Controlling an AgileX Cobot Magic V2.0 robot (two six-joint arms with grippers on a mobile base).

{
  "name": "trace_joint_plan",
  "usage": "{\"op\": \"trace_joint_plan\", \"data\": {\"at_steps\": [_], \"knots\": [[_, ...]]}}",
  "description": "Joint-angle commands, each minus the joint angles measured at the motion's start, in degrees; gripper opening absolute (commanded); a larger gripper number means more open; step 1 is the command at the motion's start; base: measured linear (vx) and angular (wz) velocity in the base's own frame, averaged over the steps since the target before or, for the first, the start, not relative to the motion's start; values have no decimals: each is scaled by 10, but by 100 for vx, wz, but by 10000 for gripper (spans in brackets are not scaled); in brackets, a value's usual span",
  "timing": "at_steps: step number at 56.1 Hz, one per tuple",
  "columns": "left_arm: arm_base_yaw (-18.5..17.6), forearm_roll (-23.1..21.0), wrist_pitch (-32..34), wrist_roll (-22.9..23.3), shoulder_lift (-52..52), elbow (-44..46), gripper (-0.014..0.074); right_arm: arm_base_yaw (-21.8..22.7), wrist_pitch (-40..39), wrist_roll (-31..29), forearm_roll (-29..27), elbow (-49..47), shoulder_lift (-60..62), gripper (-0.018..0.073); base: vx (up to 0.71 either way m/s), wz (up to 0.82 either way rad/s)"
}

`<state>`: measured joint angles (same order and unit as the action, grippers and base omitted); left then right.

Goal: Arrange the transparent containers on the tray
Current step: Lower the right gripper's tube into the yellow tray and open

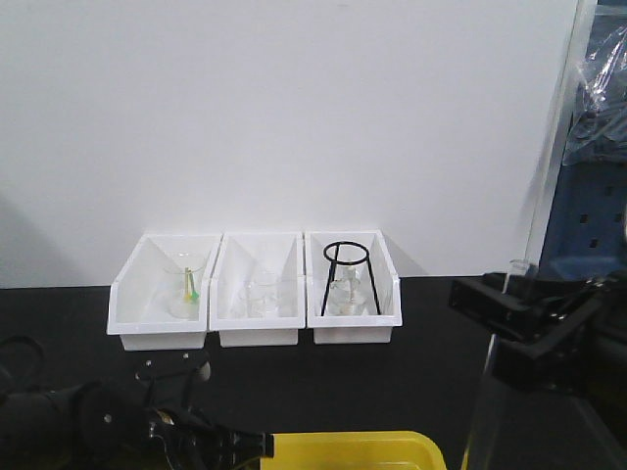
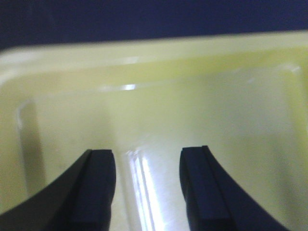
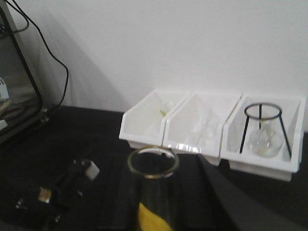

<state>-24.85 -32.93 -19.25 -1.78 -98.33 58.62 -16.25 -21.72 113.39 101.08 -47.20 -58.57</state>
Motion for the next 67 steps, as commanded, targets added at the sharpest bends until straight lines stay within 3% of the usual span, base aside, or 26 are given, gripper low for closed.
{"op": "trace_joint_plan", "data": {"at_steps": [1,10,22,39,53,61,67], "knots": [[-1,-3,32,1,66,17,435,3,-15,28,17,-18,-36,-11,0,0],[-1,-3,32,-37,152,17,435,3,-50,64,16,-18,-125,-11,0,0],[-1,-5,46,-86,267,17,435,3,-53,68,-14,-19,-226,-11,0,0],[-1,-5,52,-86,337,17,433,3,-29,65,-62,-19,-334,-11,0,0],[-3,-6,41,-85,338,17,433,3,-24,59,-67,-20,-394,1,0,0],[-3,-6,40,-85,338,17,433,3,-12,53,-66,-20,-412,69,0,0],[-3,-6,40,-85,338,17,433,3,-8,50,-66,-20,-417,189,0,0]]}}
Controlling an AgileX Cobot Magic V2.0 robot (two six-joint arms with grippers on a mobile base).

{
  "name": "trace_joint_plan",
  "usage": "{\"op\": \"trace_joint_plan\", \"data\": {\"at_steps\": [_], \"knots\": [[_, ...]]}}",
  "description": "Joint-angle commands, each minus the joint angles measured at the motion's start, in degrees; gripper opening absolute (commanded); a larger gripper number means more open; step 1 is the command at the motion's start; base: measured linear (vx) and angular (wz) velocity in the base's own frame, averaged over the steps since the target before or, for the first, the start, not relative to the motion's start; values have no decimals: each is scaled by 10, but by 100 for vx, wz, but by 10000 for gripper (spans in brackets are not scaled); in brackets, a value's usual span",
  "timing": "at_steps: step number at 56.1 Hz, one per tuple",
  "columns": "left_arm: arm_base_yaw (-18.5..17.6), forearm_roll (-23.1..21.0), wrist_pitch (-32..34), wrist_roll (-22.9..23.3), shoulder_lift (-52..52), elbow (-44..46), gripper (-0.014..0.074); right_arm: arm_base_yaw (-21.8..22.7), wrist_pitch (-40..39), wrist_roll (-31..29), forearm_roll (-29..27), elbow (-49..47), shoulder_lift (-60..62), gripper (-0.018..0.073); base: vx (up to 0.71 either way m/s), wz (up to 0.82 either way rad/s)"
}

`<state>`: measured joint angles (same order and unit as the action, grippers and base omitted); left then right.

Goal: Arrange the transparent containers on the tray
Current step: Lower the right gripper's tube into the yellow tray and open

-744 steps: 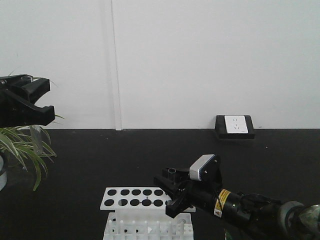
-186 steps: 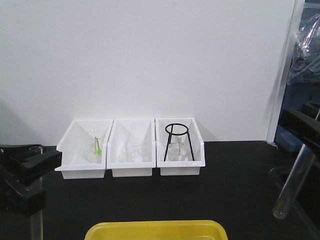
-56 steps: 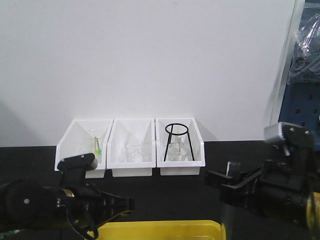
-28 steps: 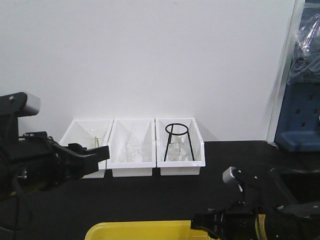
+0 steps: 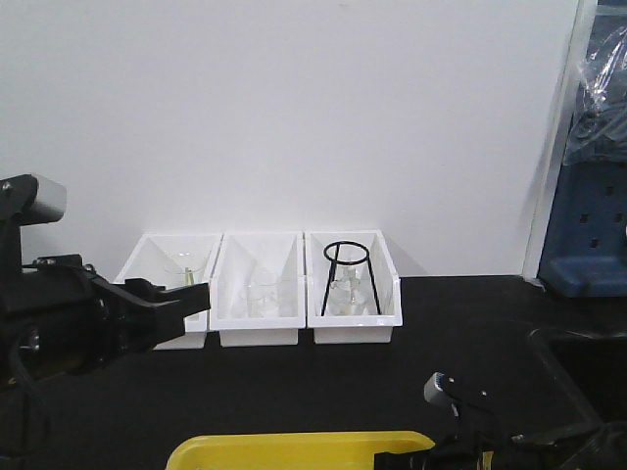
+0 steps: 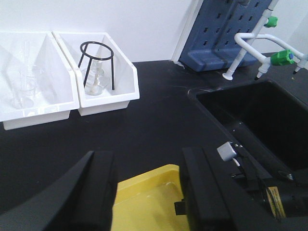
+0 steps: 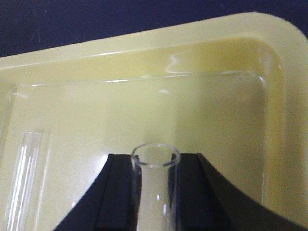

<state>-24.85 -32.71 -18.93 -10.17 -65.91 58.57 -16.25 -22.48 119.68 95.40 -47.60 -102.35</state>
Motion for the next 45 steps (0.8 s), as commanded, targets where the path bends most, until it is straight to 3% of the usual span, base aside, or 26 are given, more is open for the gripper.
{"op": "trace_joint_plan", "data": {"at_steps": [1,15,23,36,42,45], "knots": [[-3,-8,37,-1,14,17,433,3,2,-12,-9,-16,20,216,0,0],[-3,-8,35,-1,14,17,433,3,26,-12,-9,-16,20,561,0,0],[-3,-8,35,-1,14,17,433,3,34,-12,-9,-16,20,652,0,0],[-3,-7,20,-4,14,17,431,3,3,-14,-6,-16,50,593,0,0],[-3,-3,-11,-32,14,17,387,3,-18,-28,9,-16,100,459,0,0],[-3,-2,-34,-59,14,17,325,3,-32,-32,28,-16,134,328,0,0]]}}
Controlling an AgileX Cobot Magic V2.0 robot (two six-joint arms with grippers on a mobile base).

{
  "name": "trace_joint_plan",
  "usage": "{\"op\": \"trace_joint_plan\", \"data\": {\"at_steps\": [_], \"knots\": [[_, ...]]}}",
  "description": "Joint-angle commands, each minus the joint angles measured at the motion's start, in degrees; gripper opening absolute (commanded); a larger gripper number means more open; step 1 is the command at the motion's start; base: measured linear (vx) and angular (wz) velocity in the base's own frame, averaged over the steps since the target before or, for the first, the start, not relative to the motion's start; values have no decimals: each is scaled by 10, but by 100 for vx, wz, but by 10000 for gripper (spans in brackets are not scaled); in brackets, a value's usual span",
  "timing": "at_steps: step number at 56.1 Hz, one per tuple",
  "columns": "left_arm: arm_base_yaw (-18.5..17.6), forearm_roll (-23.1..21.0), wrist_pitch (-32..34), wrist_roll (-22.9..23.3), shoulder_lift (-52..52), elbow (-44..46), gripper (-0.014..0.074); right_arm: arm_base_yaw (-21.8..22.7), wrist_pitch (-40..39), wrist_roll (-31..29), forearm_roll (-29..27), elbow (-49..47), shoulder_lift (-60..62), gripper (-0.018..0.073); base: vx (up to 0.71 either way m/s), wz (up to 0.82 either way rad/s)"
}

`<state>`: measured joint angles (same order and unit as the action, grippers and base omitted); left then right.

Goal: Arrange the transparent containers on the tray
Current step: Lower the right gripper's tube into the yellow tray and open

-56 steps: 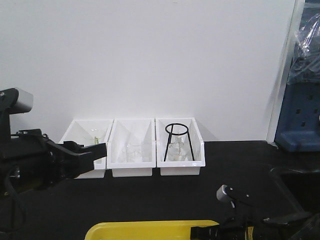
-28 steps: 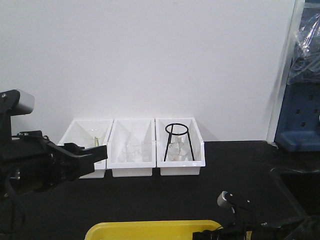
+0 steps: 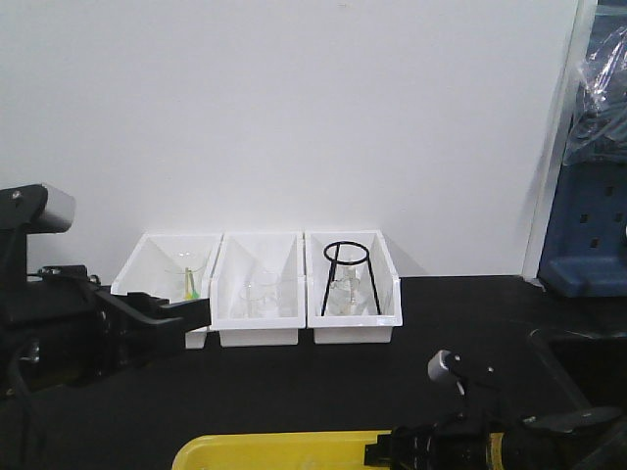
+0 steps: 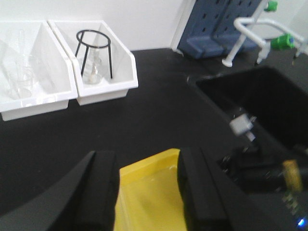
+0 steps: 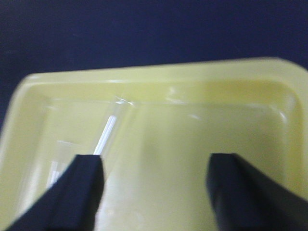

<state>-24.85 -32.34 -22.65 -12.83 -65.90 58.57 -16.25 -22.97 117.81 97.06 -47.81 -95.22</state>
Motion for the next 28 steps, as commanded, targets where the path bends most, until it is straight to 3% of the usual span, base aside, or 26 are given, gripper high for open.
{"op": "trace_joint_plan", "data": {"at_steps": [1,8,10,20,28], "knots": [[-3,-5,-3,-38,14,17,306,3,-31,-13,16,-14,72,295,0,0],[-3,4,-60,-90,14,17,62,3,-69,-27,57,-12,170,-15,0,0],[-3,12,-75,-99,14,17,-6,3,-79,-40,57,-12,198,-15,0,0],[-3,51,-128,-101,17,13,-5,3,-100,-74,57,-12,338,-13,0,0],[-3,43,-86,-132,58,-44,-3,3,-125,-113,57,-4,433,-13,0,0]]}}
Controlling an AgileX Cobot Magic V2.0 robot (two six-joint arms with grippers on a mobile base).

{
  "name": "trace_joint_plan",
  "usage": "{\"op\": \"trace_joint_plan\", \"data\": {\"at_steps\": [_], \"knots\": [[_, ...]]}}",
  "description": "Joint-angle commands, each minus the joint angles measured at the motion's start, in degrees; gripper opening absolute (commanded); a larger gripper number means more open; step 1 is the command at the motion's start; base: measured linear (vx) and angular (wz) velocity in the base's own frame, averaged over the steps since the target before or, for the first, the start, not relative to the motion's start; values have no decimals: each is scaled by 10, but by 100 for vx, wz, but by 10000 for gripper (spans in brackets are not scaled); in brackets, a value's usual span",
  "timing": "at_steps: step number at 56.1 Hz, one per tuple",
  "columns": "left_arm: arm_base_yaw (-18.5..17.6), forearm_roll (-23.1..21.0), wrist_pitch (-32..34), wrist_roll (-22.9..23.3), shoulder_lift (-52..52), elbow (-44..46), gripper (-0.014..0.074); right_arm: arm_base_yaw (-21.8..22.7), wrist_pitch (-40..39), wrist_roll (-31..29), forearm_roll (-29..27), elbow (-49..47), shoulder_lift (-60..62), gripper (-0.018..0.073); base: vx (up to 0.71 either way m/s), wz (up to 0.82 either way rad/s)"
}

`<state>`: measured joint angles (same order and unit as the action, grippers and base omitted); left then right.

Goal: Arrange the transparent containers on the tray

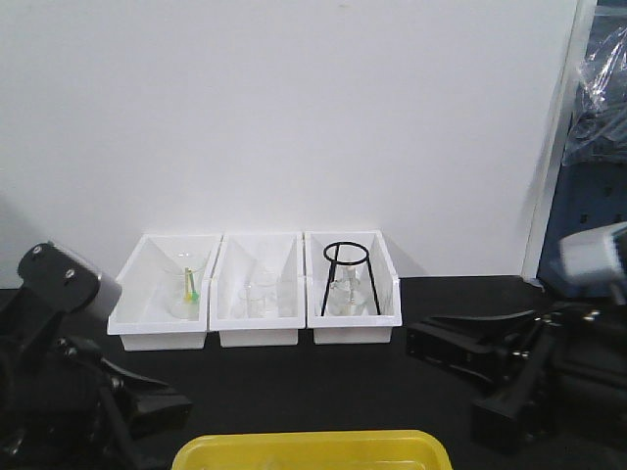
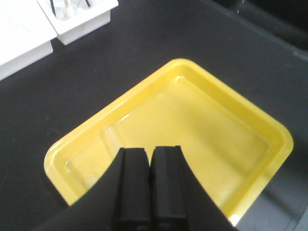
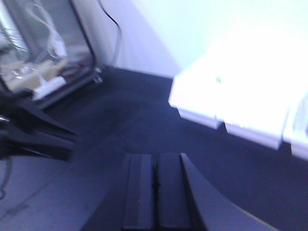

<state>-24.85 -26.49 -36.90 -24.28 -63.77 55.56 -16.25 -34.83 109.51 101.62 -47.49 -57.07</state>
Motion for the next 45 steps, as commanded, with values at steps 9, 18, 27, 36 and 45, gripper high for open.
{"op": "trace_joint_plan", "data": {"at_steps": [9,18,27,36,45], "knots": [[-3,-60,134,-57,133,-118,-1,3,43,-44,12,60,141,-13,0,0],[-3,-86,147,-86,239,-198,-1,3,118,-46,12,120,211,-13,0,0],[-3,-84,155,-86,303,-231,-1,3,158,-46,12,138,233,-13,0,0],[-3,-85,147,-85,321,-233,-1,3,159,-46,12,138,233,-13,0,0],[-3,-85,146,-85,321,-233,-1,3,160,-46,11,138,233,-13,0,0]]}}
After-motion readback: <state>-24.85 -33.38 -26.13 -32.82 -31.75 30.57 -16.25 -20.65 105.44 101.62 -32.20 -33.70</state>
